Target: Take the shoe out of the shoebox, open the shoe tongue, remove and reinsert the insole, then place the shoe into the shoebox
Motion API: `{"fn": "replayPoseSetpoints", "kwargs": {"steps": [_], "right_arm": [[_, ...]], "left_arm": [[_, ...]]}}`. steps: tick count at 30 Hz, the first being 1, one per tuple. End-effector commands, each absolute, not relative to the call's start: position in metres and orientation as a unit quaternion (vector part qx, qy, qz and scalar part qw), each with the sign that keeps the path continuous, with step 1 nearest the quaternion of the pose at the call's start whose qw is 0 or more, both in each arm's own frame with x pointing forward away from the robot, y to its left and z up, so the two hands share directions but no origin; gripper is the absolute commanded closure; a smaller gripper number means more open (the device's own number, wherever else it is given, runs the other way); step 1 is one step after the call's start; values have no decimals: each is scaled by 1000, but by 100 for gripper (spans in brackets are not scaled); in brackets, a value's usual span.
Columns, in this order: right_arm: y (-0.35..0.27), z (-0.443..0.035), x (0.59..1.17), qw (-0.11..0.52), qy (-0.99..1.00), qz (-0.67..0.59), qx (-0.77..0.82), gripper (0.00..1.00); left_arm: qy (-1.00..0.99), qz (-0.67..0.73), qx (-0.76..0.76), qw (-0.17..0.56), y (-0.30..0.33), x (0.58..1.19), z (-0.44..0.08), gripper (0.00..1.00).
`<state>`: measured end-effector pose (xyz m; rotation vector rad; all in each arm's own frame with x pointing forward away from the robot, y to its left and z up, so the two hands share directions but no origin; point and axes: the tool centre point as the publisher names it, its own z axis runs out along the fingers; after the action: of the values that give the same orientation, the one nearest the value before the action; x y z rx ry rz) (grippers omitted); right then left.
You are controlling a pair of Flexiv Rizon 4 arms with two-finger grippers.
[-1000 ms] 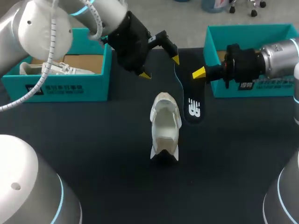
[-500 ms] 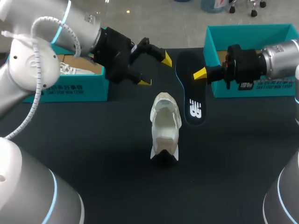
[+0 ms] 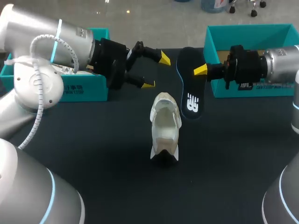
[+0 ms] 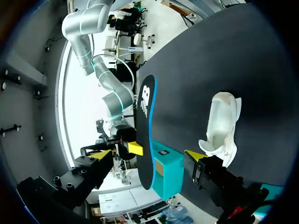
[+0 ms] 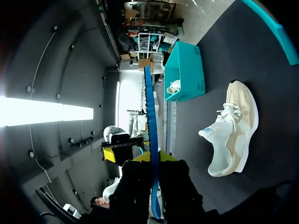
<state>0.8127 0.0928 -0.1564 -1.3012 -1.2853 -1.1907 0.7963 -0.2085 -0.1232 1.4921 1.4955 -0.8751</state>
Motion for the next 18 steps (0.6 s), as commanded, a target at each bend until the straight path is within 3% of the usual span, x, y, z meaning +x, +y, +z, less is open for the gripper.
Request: {"fn": "replayPoseSetpoints", "kwargs": {"steps": [1,6,8,9,18], "right_arm": [[89,-155,803,455,-489,-508,-545,100],[85,-148,802,456,-473,-521,-545,100],[84,-146,802,455,-472,-523,-545,100],[84,-145,802,455,-472,-523,-545,100],[90,-143,803,448,-482,-517,-547,100]], "left_arm": [[585,-364,579,436,-215,798,-133,0],[573,-375,574,448,-220,806,-133,0],[567,-380,572,454,-223,809,-132,25],[562,-384,572,458,-224,811,-131,47],[523,-408,581,472,-241,819,-129,57]]}}
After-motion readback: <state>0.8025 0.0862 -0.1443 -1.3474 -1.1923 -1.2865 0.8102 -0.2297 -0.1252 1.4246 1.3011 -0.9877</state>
